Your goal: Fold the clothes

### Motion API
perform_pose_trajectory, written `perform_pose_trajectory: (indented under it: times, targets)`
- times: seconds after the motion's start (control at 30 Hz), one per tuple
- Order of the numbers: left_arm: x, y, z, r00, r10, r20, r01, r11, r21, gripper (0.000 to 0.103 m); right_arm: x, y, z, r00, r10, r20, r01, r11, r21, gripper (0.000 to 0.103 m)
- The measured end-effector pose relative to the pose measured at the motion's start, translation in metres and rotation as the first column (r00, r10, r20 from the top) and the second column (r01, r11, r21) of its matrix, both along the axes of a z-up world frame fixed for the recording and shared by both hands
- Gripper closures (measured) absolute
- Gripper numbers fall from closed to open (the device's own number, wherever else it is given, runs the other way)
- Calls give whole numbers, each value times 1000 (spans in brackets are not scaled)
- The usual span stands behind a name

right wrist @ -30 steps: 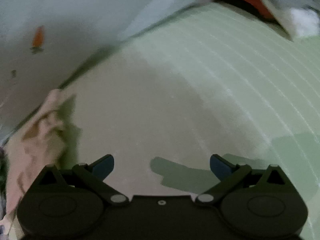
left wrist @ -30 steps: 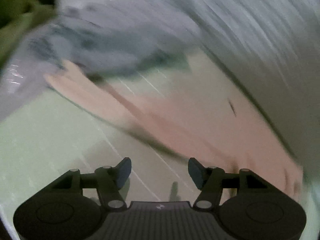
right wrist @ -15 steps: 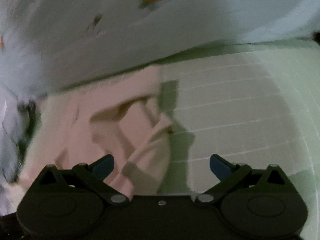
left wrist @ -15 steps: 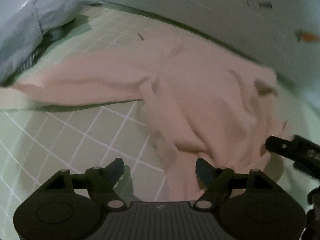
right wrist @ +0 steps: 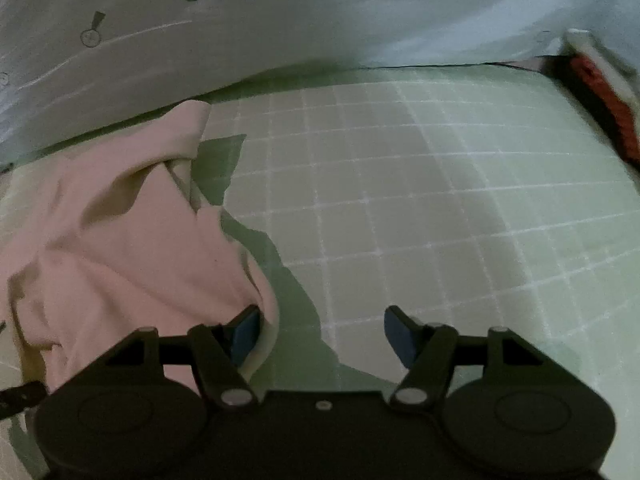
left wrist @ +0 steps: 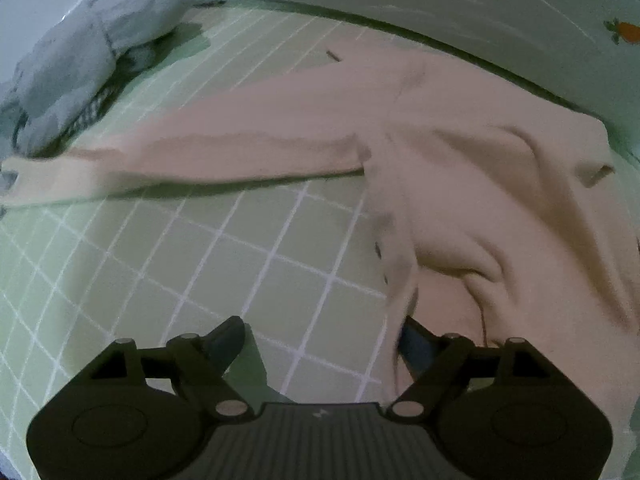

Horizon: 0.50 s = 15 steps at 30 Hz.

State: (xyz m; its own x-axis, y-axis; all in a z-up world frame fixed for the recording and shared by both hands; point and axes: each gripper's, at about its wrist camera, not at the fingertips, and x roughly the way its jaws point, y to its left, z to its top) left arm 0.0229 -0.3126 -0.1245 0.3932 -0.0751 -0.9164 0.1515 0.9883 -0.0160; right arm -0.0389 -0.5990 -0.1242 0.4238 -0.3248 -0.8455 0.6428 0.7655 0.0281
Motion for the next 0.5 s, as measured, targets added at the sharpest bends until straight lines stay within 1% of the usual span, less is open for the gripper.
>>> perform_pose_trajectory:
  times: [0.07, 0.13, 0.17, 0.23, 0.27, 0.3, 0.33, 0.37, 0.4, 0.43, 0.47, 0.5]
  targets:
    - [-4, 0, 1, 1000, -7, -13, 7, 1000, -23, 20, -2, 9, 5, 1000, 19, 10, -19, 1000, -15, 37]
    - [-9, -3, 3, 999, -36, -12, 36, 998, -45, 22, -5, 13, 10, 998, 27, 51, -29, 999, 23, 35]
    - [-12, -6, 4, 998, -58, -5, 57, 997, -43, 26, -6, 14, 11, 997, 27, 71, -30, 998, 48, 35]
    - [-17, -9, 6, 996, -92, 5, 92, 995, -45, 40, -7, 19, 11, 994, 41, 102, -51, 993, 102, 36]
    - [-19, -11, 6, 994, -105, 8, 105, 993, -49, 52, -6, 20, 10, 993, 51, 106, -64, 991, 118, 37]
    - [-21, -11, 7, 994, -112, 11, 113, 992, -52, 71, -7, 23, 8, 993, 64, 102, -76, 989, 125, 41]
    - [-22, -12, 7, 993, -120, 14, 120, 991, -56, 84, -7, 26, 6, 993, 77, 94, -89, 988, 125, 57]
    - [-23, -11, 8, 992, -126, 13, 126, 990, -69, 100, -8, 27, 4, 992, 89, 88, -100, 986, 131, 66]
    - [-23, -9, 7, 992, -126, 10, 126, 988, -94, 100, -11, 28, 3, 992, 91, 83, -102, 985, 137, 79]
    - [-24, -6, 7, 992, -124, 14, 124, 987, -100, 100, -15, 28, 3, 992, 89, 88, -101, 985, 140, 90]
    - [-27, -4, 8, 992, -122, 23, 124, 988, -95, 100, -20, 27, 5, 990, 92, 107, -107, 984, 142, 95]
    - [-29, 0, 11, 993, -115, 33, 117, 988, -96, 100, -26, 27, 7, 987, 97, 128, -115, 983, 144, 97]
